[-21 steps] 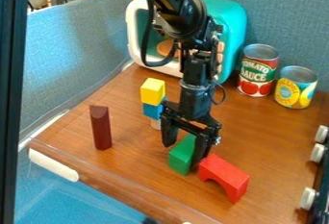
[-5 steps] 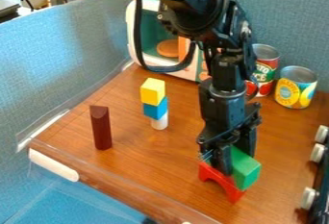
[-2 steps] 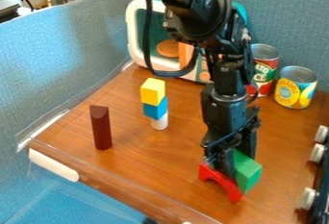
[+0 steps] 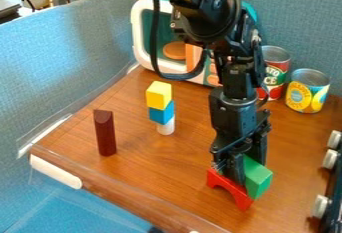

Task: Put the green arch on top of the red arch

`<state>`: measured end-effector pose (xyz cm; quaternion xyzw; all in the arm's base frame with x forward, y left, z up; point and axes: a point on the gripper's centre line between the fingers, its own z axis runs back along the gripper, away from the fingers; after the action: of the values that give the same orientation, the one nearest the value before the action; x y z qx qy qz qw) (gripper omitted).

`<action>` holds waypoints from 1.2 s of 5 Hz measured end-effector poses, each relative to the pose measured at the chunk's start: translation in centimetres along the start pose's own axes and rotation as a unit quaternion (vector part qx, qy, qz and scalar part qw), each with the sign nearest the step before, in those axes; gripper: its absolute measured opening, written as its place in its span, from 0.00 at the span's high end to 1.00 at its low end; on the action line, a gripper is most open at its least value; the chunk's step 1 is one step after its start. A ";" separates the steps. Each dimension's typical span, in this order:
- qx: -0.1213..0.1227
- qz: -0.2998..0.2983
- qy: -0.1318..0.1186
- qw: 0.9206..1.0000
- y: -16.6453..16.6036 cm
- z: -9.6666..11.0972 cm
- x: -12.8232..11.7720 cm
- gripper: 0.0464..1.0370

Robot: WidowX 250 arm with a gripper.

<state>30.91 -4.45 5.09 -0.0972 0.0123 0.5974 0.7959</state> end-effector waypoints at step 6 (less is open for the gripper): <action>-0.009 0.027 0.030 0.999 0.9 0.4 1.7 0.45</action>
<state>30.44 -2.56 5.09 -0.1220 0.0336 0.6152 0.7781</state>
